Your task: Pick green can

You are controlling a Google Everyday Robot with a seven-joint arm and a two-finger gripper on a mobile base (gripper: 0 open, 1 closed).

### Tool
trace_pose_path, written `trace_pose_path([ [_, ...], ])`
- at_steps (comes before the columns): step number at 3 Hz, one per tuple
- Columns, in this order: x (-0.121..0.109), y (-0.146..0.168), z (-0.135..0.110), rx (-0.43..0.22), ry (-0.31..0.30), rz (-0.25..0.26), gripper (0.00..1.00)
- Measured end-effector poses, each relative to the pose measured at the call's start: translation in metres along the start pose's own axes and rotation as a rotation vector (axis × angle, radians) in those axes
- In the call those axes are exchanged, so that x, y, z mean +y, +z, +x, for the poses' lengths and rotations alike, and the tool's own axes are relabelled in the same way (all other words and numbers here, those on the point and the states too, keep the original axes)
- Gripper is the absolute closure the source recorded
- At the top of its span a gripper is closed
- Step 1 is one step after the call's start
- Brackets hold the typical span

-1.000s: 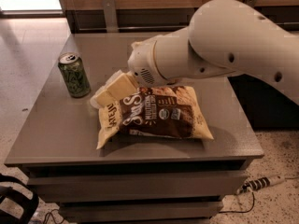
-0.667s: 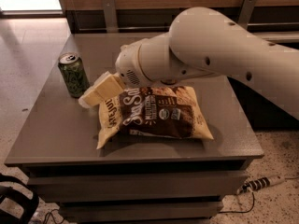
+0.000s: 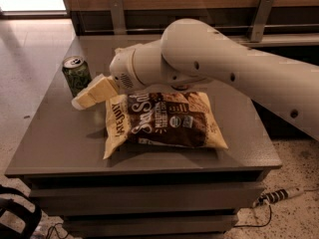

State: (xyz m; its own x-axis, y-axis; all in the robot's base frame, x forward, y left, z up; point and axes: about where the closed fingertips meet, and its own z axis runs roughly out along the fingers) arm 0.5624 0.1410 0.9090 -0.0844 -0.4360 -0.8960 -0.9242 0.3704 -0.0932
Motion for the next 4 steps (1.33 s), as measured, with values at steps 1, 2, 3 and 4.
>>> trace_pose_path([
  [1, -0.009, 0.016, -0.001, -0.038, 0.006, -0.004, 0.00],
  [2, -0.016, 0.033, 0.000, -0.065, 0.018, 0.002, 0.00],
  [3, -0.019, 0.046, 0.002, -0.095, 0.030, 0.014, 0.00],
  [4, -0.020, 0.058, 0.003, -0.133, 0.043, 0.020, 0.00],
])
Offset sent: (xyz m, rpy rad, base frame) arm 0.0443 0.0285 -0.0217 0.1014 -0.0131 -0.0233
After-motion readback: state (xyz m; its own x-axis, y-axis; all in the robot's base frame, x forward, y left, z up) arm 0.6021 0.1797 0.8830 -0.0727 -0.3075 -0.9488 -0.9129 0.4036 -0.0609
